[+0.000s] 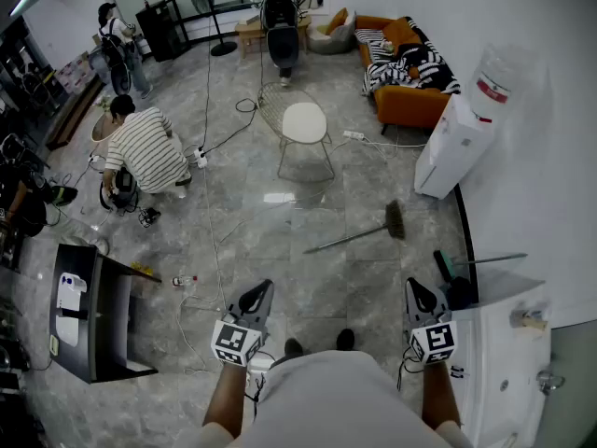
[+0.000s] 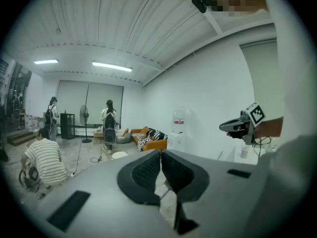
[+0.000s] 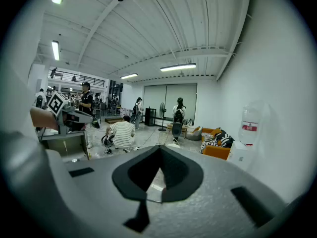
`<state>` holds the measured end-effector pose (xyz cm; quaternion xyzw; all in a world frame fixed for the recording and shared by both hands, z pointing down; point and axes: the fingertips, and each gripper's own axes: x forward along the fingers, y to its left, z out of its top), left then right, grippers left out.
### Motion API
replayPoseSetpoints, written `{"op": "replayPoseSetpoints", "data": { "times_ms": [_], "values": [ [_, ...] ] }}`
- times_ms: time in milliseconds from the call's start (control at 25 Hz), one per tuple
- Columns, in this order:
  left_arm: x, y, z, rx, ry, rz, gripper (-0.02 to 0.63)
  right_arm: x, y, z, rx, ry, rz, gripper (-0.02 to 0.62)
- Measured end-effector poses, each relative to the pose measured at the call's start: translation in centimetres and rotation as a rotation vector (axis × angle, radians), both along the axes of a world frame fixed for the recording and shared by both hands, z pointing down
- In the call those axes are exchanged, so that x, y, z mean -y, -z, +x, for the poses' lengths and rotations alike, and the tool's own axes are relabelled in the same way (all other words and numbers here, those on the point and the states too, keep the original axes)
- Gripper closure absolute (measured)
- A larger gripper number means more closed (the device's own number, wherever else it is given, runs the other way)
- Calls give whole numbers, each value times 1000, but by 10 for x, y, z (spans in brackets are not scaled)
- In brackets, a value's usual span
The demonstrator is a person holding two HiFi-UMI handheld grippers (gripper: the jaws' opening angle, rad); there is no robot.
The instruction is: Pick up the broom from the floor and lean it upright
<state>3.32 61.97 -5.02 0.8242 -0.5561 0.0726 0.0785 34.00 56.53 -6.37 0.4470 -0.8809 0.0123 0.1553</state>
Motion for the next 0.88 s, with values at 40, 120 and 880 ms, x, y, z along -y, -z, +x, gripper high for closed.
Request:
{"op": "replayPoseSetpoints", "data": {
  "times_ms": [40, 120, 880],
  "values": [
    [2, 0, 1, 1, 0, 0, 594, 2, 0, 0, 0, 2, 0, 597],
    [6, 0, 3, 3, -1, 0, 594, 5, 0, 0, -1, 7, 1, 597],
    [46, -9, 53, 17, 2, -18, 594, 44, -19, 38, -19, 53, -34, 594]
  ]
}}
